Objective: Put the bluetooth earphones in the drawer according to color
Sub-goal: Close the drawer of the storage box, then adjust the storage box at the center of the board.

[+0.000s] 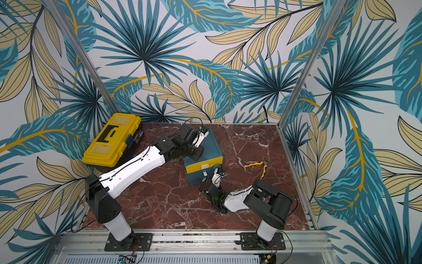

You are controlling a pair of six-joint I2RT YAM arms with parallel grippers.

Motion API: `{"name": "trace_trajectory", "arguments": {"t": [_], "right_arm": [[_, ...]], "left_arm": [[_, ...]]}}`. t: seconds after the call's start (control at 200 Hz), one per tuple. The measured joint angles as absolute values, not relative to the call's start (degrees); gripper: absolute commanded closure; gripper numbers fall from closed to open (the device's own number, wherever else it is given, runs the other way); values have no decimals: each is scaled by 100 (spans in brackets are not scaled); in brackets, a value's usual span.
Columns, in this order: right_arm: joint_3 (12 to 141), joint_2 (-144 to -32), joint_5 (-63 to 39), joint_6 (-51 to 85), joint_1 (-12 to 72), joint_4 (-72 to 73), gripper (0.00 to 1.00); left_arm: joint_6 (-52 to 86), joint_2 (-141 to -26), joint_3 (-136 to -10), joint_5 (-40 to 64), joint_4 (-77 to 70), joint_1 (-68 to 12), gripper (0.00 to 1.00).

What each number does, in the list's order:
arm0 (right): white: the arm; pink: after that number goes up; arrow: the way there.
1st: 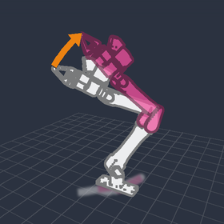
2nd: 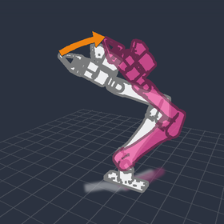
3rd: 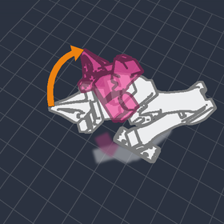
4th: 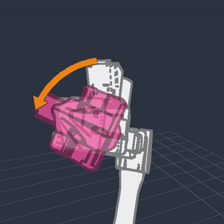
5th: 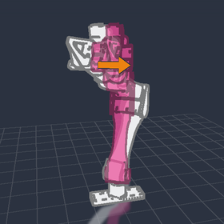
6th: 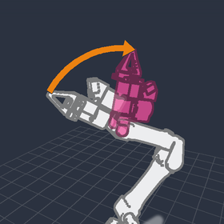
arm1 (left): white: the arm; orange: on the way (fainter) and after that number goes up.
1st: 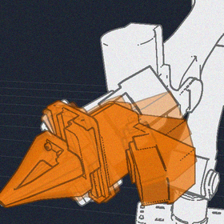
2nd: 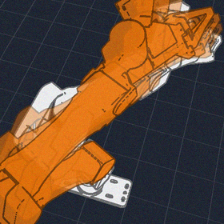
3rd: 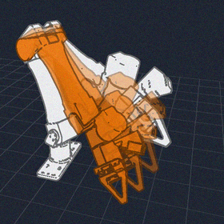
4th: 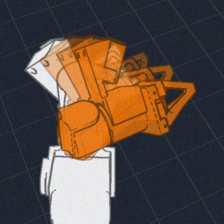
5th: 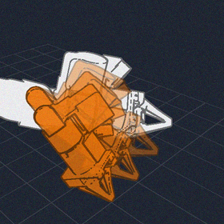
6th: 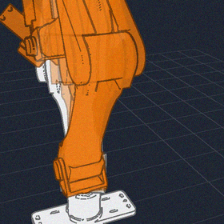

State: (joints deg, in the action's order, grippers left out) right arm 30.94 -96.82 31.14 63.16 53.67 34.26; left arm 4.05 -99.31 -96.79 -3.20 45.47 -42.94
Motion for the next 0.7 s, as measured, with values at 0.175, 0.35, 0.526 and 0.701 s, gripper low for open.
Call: {"name": "trace_trajectory", "arguments": {"t": [0.175,0.35,0.526,0.701], "right_arm": [[3129,-9686,3000,6248,5382,3448,71],[3105,-8451,2952,6055,5808,2733,56],[2971,-6034,3186,5876,6143,1568,61],[2958,-4069,3977,5865,6136,-318,100]], "left_arm": [[360,-9931,-9679,-320,4558,-4193,81],[276,-9883,-9679,-377,4587,-4134,47],[226,-9483,-9524,-567,4941,-4119,37],[423,-8427,-9201,-945,5144,-4119,65]]}}
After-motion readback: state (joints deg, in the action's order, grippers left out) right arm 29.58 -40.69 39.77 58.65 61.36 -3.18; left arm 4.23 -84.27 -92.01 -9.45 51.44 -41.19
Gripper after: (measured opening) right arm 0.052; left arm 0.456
